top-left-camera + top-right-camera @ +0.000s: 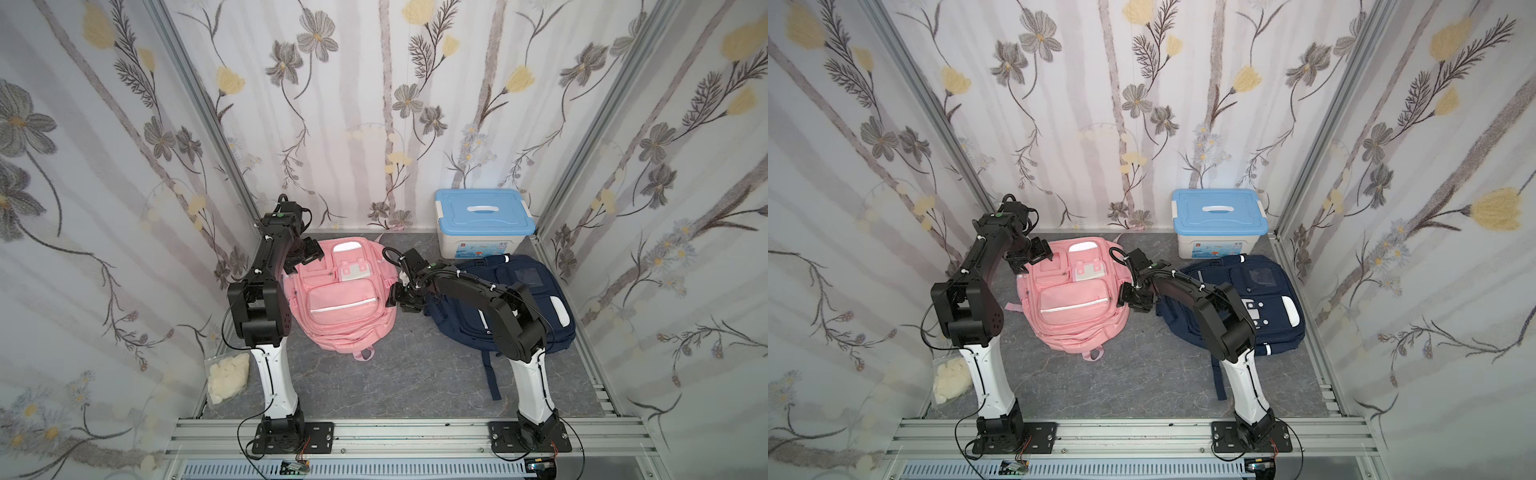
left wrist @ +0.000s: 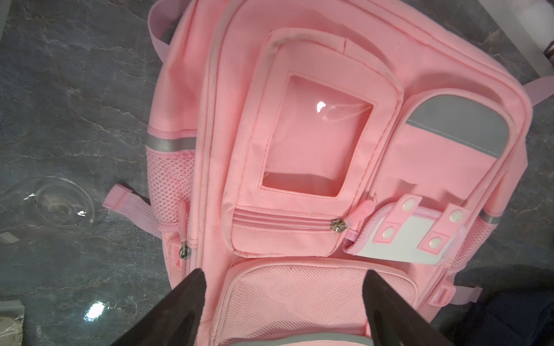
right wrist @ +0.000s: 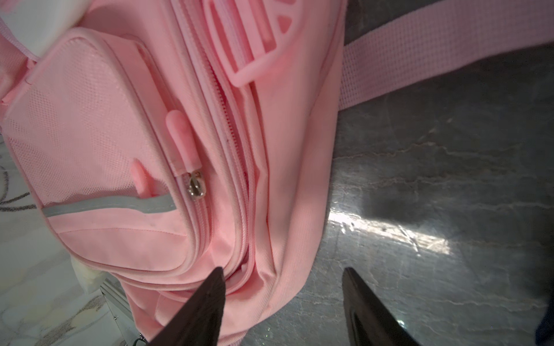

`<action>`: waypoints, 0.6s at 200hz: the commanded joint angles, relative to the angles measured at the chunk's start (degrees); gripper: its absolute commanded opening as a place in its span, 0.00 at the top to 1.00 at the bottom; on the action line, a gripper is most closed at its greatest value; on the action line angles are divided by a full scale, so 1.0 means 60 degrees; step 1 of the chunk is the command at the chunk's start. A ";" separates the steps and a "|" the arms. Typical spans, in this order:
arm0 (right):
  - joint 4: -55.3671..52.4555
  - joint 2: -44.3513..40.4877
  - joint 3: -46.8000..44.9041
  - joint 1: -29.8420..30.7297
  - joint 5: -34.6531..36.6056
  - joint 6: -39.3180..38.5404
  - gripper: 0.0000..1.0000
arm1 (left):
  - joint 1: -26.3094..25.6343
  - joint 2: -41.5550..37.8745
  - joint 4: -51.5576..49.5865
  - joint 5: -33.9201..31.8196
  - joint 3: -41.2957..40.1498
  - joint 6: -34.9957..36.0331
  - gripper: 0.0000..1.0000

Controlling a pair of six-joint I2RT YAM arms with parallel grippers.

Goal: Zip up the backpack
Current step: Adjust the backpack at the center of the board.

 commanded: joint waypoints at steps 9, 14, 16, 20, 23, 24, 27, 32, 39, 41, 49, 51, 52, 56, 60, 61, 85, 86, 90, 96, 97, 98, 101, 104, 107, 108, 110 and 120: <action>-0.0087 0.0452 0.0302 0.0082 -0.0124 0.0099 0.40 | 0.0076 0.0211 0.0063 -0.0217 -0.0262 0.0191 0.19; -0.0095 0.0559 0.0415 0.0100 -0.0179 0.0056 0.40 | 0.0073 0.0200 0.0151 -0.0164 -0.0355 0.0192 0.20; -0.0090 0.0609 0.0460 0.0117 -0.0200 0.0033 0.41 | 0.0073 0.0194 0.0193 -0.0146 -0.0397 0.0195 0.21; -0.0120 0.0701 0.0567 0.0121 -0.0267 0.0009 0.41 | 0.0074 0.0191 0.0246 -0.0130 -0.0462 0.0200 0.22; -0.0131 0.0751 0.0640 0.0128 -0.0309 -0.0007 0.42 | 0.0086 0.0179 0.0282 -0.0124 -0.0497 0.0190 0.24; -0.0131 0.0778 0.0658 0.0133 -0.0338 -0.0008 0.42 | 0.0087 0.0179 0.0300 -0.0130 -0.0508 0.0188 0.24; -0.0138 0.0859 0.0723 0.0135 -0.0373 -0.0021 0.44 | 0.0084 0.0189 0.0316 -0.0129 -0.0539 0.0186 0.26; -0.0146 0.0970 0.0821 0.0129 -0.0418 -0.0058 0.47 | 0.0080 0.0203 0.0354 -0.0155 -0.0569 0.0192 0.29; -0.0190 0.1119 0.0952 0.0116 -0.0463 -0.0114 0.54 | 0.0102 0.0232 0.0398 -0.0152 -0.0603 0.0173 0.30; -0.0209 0.1148 0.0990 0.0110 -0.0465 -0.0130 0.56 | 0.0102 0.0243 0.0404 -0.0136 -0.0606 0.0172 0.30; -0.0274 0.1264 0.1101 0.0103 -0.0458 -0.0241 0.65 | 0.0117 0.0304 0.0446 -0.0046 -0.0628 0.0181 0.30; -0.0310 0.1298 0.1119 0.0103 -0.0452 -0.0265 0.68 | 0.0117 0.0323 0.0450 -0.0029 -0.0623 0.0192 0.30; -0.0324 0.1308 0.1124 0.0098 -0.0444 -0.0283 0.69 | 0.0117 0.0338 0.0450 -0.0031 -0.0622 0.0196 0.30; -0.0350 0.1350 0.1151 0.0092 -0.0437 -0.0327 0.75 | 0.0117 0.0386 0.0450 -0.0032 -0.0607 0.0200 0.31; -0.0390 0.1358 0.1151 0.0066 -0.0429 -0.0363 0.81 | 0.0117 0.0430 0.0451 -0.0021 -0.0607 0.0226 0.32; -0.0393 0.1353 0.1148 0.0065 -0.0432 -0.0361 0.82 | 0.0124 0.0436 0.0451 -0.0020 -0.0607 0.0228 0.33; -0.0792 0.1022 0.0746 -0.0213 -0.0173 -0.0783 0.96 | 0.0157 0.0573 0.0507 0.0334 -0.0750 0.0281 0.60; -0.0814 0.1002 0.0703 -0.0236 -0.0158 -0.0806 0.97 | 0.0159 0.0573 0.0508 0.0348 -0.0766 0.0278 0.61; -0.0860 0.0879 0.0541 -0.0324 -0.0124 -0.0887 0.99 | 0.0168 0.0566 0.0502 0.0395 -0.0813 0.0279 0.65; -0.0919 0.0680 0.0280 -0.0515 -0.0114 -0.1021 1.00 | 0.0172 0.0535 0.0521 0.0443 -0.0873 0.0263 0.68; -0.0928 0.0647 0.0221 -0.0533 -0.0121 -0.1050 1.00 | 0.0167 0.0525 0.0523 0.0447 -0.0894 0.0261 0.69; -0.0933 0.0617 0.0170 -0.0557 -0.0125 -0.1071 1.00 | 0.0171 0.0505 0.0523 0.0456 -0.0911 0.0260 0.69; -0.0968 0.0493 0.0028 -0.0663 -0.0146 -0.1171 1.00 | 0.0160 0.0477 0.0529 0.0479 -0.0949 0.0250 0.69; -0.1004 0.0364 -0.0106 -0.0765 -0.0187 -0.1282 1.00 | 0.0170 0.0429 0.0537 0.0491 -0.1001 0.0245 0.69; -0.1039 0.0251 -0.0252 -0.0862 -0.0235 -0.1404 1.00 | 0.0165 0.0372 0.0546 0.0512 -0.1048 0.0234 0.69; -0.1047 0.0213 -0.0293 -0.0897 -0.0255 -0.1461 1.00 | 0.0170 0.0356 0.0549 0.0518 -0.1069 0.0232 0.69; -0.1093 0.0149 -0.0383 -0.0963 -0.0277 -0.1540 1.00 | 0.0174 0.0310 0.0559 0.0544 -0.1099 0.0231 0.69; -0.1379 -0.0200 -0.0732 -0.1334 -0.0272 -0.2042 1.00 | 0.0175 0.0067 0.0607 0.0678 -0.1308 0.0227 0.69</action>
